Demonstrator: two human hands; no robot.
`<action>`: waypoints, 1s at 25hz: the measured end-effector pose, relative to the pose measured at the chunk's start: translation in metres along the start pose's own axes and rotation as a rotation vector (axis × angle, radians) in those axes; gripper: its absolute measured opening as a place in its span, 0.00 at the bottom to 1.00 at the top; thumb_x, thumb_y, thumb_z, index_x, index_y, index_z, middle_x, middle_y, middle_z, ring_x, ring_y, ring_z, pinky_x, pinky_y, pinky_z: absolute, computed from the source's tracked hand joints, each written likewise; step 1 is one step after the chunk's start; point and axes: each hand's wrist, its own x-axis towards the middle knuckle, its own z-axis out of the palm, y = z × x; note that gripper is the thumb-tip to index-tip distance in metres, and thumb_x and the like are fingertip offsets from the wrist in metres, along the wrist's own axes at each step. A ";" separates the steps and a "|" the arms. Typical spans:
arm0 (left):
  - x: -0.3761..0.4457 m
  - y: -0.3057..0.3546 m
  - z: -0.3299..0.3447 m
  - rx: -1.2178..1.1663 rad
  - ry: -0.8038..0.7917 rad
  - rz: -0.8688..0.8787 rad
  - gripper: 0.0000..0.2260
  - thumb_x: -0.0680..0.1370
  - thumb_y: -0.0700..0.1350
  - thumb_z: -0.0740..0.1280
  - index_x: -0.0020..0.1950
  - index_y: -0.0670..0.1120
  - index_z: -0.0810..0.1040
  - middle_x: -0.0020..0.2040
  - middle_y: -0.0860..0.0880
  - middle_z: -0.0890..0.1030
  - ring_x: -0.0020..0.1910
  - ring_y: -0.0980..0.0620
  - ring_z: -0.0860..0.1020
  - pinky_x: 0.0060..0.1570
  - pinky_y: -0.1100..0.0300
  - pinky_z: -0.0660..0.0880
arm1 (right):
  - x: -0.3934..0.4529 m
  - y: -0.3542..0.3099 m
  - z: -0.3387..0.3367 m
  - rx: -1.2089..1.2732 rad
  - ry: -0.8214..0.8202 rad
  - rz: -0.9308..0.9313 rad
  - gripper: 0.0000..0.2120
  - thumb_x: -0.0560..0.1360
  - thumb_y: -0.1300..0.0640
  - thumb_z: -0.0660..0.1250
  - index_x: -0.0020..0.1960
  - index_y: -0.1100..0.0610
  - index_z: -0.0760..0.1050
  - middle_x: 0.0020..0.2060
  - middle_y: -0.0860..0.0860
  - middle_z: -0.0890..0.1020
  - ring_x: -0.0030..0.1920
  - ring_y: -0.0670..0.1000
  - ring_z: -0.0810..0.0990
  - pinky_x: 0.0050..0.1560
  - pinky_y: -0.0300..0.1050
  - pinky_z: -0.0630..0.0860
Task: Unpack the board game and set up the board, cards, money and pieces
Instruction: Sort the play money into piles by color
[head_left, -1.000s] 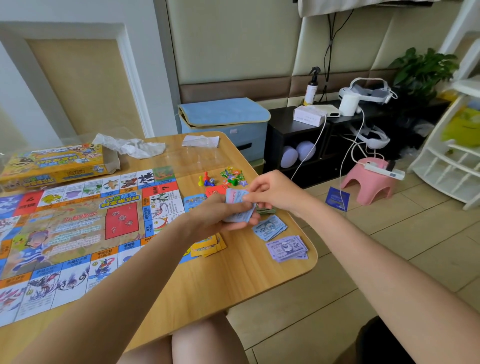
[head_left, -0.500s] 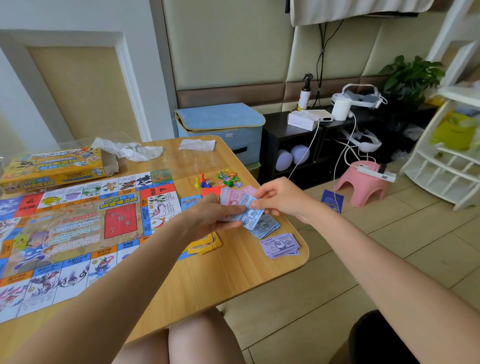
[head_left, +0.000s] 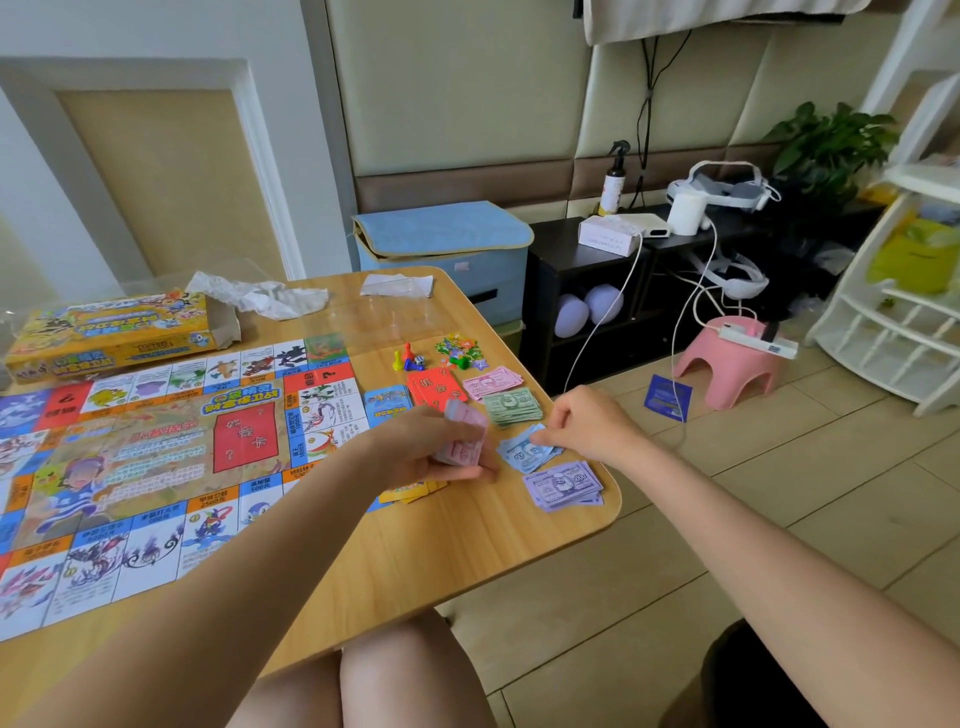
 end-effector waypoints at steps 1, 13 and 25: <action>0.001 0.000 0.003 -0.012 -0.011 -0.020 0.07 0.78 0.37 0.64 0.52 0.33 0.75 0.44 0.38 0.82 0.36 0.45 0.83 0.31 0.62 0.80 | 0.000 -0.001 0.000 -0.025 0.021 -0.006 0.11 0.70 0.52 0.73 0.38 0.57 0.74 0.32 0.47 0.75 0.35 0.48 0.74 0.40 0.45 0.73; -0.001 0.004 0.006 0.051 -0.034 0.136 0.05 0.77 0.41 0.66 0.47 0.40 0.80 0.39 0.46 0.85 0.37 0.54 0.84 0.30 0.68 0.76 | 0.003 -0.027 -0.014 0.456 -0.040 -0.093 0.12 0.72 0.53 0.71 0.46 0.63 0.79 0.33 0.52 0.79 0.34 0.49 0.76 0.34 0.40 0.74; -0.006 0.009 -0.001 -0.158 -0.002 0.174 0.09 0.77 0.36 0.64 0.56 0.38 0.75 0.43 0.44 0.82 0.35 0.54 0.82 0.29 0.66 0.78 | 0.004 -0.036 -0.015 0.588 -0.154 -0.102 0.09 0.71 0.66 0.70 0.52 0.66 0.77 0.34 0.55 0.80 0.32 0.48 0.74 0.28 0.33 0.72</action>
